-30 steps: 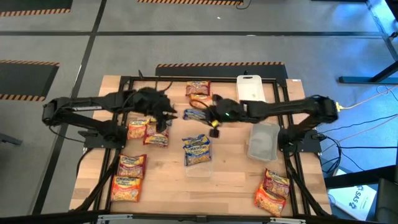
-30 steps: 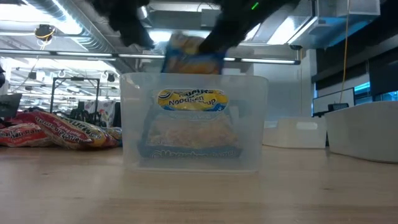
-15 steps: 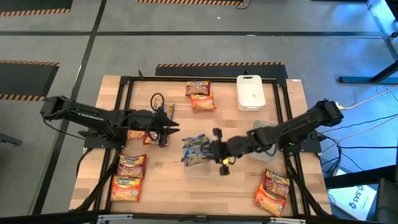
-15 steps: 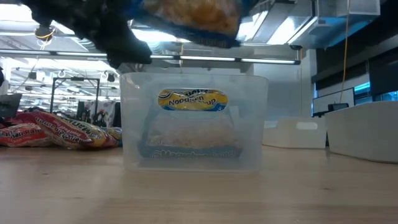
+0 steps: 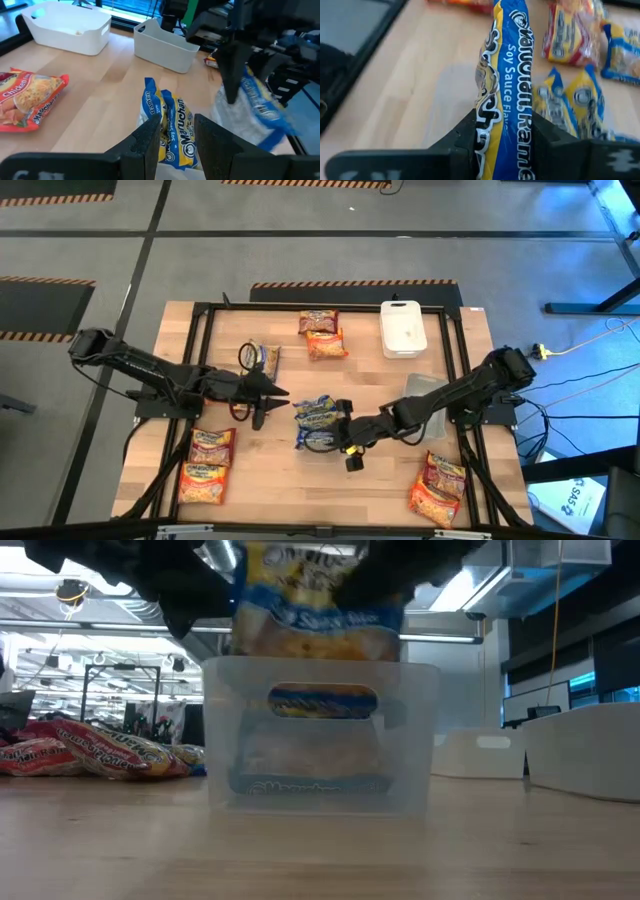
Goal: Sort Maruchan noodles
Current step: Put the top blue noodle pack into the transparent bin
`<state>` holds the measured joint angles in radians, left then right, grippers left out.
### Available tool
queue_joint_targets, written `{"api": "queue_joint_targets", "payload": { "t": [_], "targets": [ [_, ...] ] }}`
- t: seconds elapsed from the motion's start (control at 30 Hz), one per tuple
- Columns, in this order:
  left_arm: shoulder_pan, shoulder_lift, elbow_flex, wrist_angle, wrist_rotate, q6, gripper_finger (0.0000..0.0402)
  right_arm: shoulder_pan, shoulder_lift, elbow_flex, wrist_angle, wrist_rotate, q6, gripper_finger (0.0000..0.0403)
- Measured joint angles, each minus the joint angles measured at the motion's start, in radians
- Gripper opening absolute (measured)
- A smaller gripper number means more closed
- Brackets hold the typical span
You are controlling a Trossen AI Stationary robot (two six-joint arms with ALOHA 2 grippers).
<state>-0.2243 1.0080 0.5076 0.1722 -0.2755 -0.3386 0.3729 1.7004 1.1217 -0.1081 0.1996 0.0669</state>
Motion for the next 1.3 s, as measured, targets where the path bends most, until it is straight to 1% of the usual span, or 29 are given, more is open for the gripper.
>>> {"api": "queue_joint_targets", "payload": {
  "t": [0.07,0.23,0.47,0.57,0.67,0.77,0.93,1.13,1.23,1.3],
  "targets": [
    [-0.003,0.000,0.000,0.002,-0.001,0.000,0.0114,0.006,-0.007,-0.007,-0.037,0.018,-0.001,0.0093],
    [-0.006,0.000,0.000,0.002,-0.007,0.000,0.0114,0.015,-0.020,-0.003,-0.023,0.028,-0.022,0.0091],
    [-0.006,0.000,0.000,0.002,-0.079,0.007,0.0114,-0.011,0.056,-0.004,-0.016,-0.029,0.000,0.0093],
    [-0.006,0.000,0.000,0.002,-0.081,0.008,0.0114,-0.009,0.079,-0.004,-0.011,-0.023,0.000,0.0093],
    [-0.006,0.000,0.000,0.002,-0.081,0.008,0.0114,-0.013,0.087,-0.004,-0.016,-0.012,0.012,0.0104],
    [-0.006,0.000,0.000,0.002,-0.081,0.008,0.0114,-0.031,0.095,-0.004,-0.021,-0.062,0.037,0.0120],
    [-0.006,0.000,0.000,0.002,-0.080,0.008,0.0114,-0.054,0.101,-0.004,-0.024,-0.009,0.089,0.0155],
    [-0.006,0.000,0.000,0.002,-0.080,0.008,0.0114,-0.055,0.101,-0.004,-0.024,0.011,0.082,0.0233],
    [-0.005,0.000,0.000,0.003,-0.081,0.008,0.0114,-0.053,0.076,-0.004,-0.040,0.010,0.067,0.0269],
    [-0.002,0.000,0.000,0.010,-0.100,0.012,0.0114,-0.052,0.044,-0.004,-0.061,0.009,0.059,0.0286]
  ]
}}
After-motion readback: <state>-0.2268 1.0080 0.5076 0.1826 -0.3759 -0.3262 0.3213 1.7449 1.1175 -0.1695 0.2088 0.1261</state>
